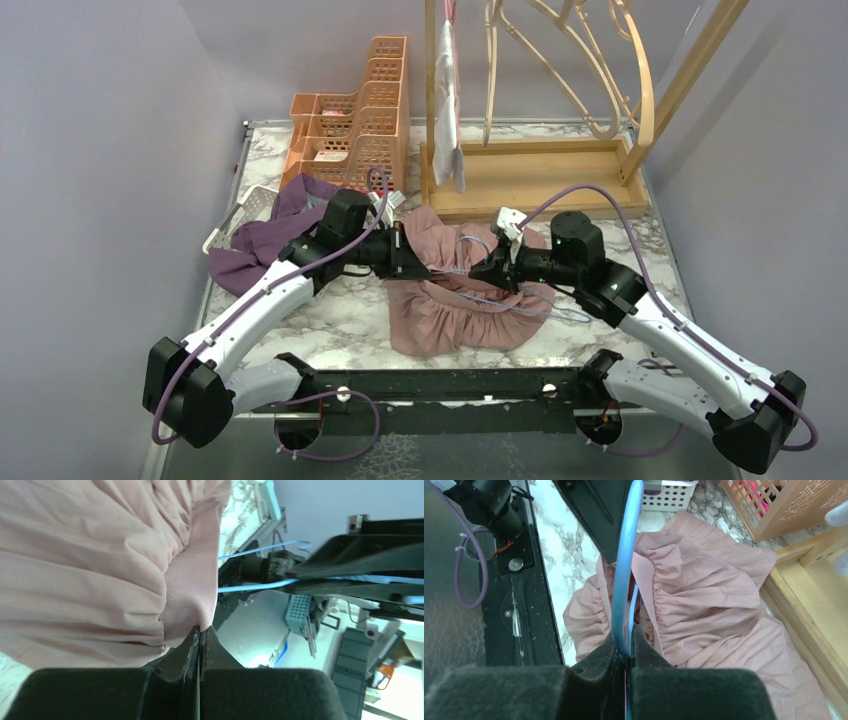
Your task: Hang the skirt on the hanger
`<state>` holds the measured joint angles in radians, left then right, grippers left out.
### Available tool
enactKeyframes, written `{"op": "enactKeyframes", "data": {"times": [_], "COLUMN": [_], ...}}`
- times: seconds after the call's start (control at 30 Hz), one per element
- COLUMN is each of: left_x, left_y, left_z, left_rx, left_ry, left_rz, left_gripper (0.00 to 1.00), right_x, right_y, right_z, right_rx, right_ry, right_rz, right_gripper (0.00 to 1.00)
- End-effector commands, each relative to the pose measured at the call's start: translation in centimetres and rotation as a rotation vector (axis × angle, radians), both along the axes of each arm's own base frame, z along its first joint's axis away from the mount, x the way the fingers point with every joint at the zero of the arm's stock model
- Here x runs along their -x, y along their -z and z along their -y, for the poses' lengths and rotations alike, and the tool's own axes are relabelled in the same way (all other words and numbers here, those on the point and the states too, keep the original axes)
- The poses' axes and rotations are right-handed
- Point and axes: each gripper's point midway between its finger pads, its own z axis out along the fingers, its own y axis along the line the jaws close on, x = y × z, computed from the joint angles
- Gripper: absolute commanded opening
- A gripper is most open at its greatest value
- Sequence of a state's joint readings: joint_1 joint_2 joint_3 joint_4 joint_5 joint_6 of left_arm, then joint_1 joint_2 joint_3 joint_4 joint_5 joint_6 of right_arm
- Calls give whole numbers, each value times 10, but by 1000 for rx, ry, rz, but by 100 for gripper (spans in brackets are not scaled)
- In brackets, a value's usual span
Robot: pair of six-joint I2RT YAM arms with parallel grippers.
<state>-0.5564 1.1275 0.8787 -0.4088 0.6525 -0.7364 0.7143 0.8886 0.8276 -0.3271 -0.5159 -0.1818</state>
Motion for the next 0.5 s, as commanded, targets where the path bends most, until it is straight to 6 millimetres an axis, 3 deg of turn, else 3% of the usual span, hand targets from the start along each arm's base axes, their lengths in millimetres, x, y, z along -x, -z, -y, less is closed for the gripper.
{"op": "enactKeyframes", "data": {"times": [0.0, 0.13, 0.23, 0.37, 0.47], "left_x": [12, 13, 12, -6, -20], "left_y": [-33, -32, -21, -5, -10], "left_z": [16, 29, 36, 33, 28], "left_rx": [160, 205, 200, 133, 103], "left_ry": [110, 139, 158, 122, 92], "left_rz": [18, 35, 58, 196, 340], "left_gripper": [0, 0, 0, 1, 20], "right_x": [-6, -13, -16, -18, -15], "right_y": [-27, -17, -7, 5, 16], "right_z": [-23, -34, -40, -41, -42], "right_rx": [-172, -219, -241, -263, -267], "right_ry": [-42, -61, -77, -81, -99], "right_rz": [79, 92, 111, 143, 157], "right_gripper": [1, 1, 1, 1, 1]}}
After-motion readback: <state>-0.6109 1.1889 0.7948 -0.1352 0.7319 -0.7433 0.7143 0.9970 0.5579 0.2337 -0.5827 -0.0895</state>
